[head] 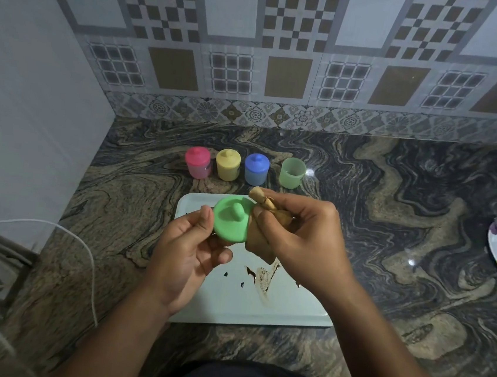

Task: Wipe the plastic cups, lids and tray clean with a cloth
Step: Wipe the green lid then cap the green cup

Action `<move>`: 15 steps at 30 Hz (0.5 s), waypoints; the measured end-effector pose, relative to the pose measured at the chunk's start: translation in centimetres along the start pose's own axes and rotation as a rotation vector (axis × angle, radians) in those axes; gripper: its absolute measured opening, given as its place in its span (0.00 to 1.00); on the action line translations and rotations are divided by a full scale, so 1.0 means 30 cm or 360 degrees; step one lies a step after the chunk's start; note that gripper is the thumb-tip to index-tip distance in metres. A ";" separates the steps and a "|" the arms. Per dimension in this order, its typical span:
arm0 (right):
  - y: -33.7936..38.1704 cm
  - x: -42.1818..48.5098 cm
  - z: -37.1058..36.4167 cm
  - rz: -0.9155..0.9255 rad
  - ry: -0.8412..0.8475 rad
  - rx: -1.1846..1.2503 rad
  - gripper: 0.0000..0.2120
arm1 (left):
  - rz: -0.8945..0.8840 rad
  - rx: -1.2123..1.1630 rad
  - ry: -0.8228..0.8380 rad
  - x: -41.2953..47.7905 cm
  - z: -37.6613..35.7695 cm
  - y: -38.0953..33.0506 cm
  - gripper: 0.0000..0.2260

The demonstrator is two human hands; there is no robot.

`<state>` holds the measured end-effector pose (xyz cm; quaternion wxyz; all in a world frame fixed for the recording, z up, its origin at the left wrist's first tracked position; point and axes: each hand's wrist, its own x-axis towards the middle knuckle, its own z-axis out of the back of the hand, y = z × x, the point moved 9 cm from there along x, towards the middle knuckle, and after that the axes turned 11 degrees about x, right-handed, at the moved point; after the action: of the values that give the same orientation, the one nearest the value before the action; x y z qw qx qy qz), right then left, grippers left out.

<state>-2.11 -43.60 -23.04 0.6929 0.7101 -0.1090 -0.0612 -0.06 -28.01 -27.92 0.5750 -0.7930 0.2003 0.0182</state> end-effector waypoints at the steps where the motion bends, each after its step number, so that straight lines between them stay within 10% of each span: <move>1: -0.005 -0.001 -0.003 -0.0014 0.0008 0.0029 0.14 | 0.0016 0.0016 -0.0013 0.003 0.003 0.004 0.14; 15: -0.041 0.007 0.014 -0.0038 -0.0013 0.0182 0.14 | -0.0862 0.1315 -0.0171 -0.016 0.020 -0.080 0.12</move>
<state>-1.91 -44.03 -24.27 0.6500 0.7495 -0.1066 -0.0660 0.44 -26.70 -25.84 0.8349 -0.5203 -0.0524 -0.1719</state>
